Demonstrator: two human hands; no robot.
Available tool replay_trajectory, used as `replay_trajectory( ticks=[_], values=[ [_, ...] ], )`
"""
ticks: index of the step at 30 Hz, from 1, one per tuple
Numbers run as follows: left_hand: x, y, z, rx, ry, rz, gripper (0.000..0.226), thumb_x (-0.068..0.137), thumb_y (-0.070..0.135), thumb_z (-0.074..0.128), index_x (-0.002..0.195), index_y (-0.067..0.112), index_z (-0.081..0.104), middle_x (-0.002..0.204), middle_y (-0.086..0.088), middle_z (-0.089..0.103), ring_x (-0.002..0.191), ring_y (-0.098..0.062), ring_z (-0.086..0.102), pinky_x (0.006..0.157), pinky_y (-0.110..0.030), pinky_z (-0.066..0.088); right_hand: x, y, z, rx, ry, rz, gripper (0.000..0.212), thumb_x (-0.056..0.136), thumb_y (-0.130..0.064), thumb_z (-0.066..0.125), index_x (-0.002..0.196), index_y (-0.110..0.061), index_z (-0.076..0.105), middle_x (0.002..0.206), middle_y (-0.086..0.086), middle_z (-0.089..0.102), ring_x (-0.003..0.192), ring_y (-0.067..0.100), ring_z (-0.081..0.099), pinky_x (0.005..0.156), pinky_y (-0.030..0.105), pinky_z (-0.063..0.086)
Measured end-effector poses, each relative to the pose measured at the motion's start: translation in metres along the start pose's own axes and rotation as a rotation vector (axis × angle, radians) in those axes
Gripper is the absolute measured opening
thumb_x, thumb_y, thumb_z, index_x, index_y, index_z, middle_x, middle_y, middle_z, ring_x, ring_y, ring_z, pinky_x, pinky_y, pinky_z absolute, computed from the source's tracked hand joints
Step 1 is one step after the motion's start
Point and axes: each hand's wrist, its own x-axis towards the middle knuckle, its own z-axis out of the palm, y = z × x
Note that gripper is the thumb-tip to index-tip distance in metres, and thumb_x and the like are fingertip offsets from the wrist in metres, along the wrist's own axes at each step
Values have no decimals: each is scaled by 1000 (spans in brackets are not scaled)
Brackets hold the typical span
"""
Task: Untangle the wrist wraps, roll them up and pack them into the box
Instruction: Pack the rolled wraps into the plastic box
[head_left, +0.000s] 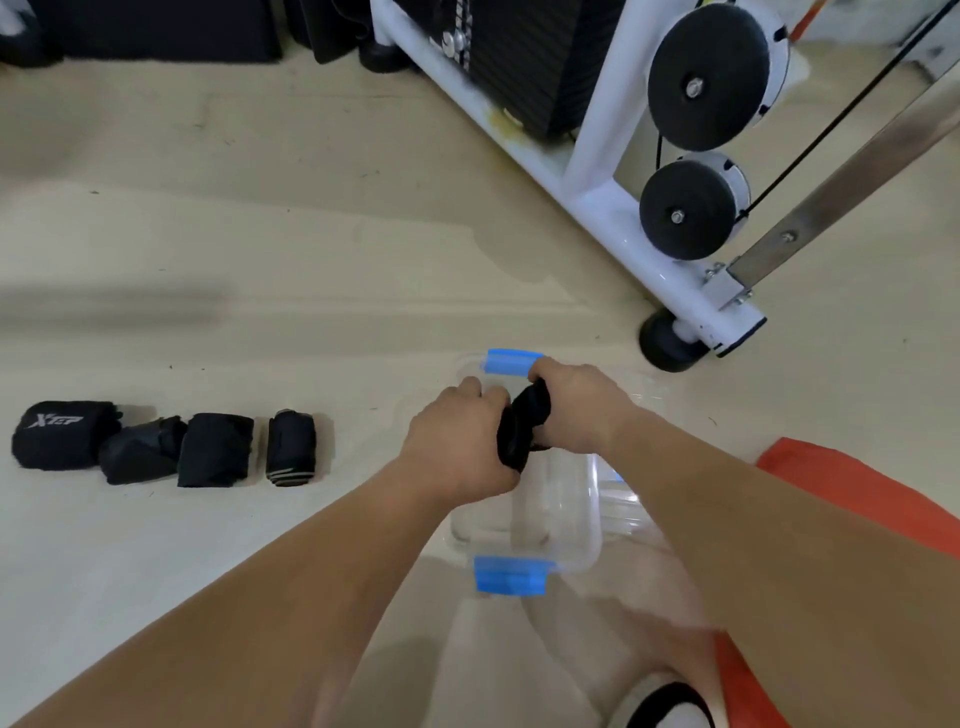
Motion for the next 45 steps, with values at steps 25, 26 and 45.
replay_trajectory(
  ticks=[25,26,45],
  values=[
    [3,-4,60,300,-264,17,37,97,22,61,132,13,55,130,-9,55,120,-28,55,78,-35,39,16,-2,59,-378,285,129,68,88,-32,73,143,-25,33,135,6,42,120,30,44,99,42,35],
    [-1,-6,61,280,-265,11,40,98,31,61,133,13,55,131,-9,55,121,-28,53,80,-36,41,14,-1,59,-362,330,143,76,86,-31,75,146,-26,29,137,7,38,121,31,43,99,41,36],
    [-35,-28,77,368,-282,-92,57,87,28,73,132,9,45,128,-15,47,119,-31,46,105,-38,41,18,-46,85,-218,228,129,96,84,-28,79,152,-39,13,143,-3,33,131,31,36,95,39,39]
  ],
)
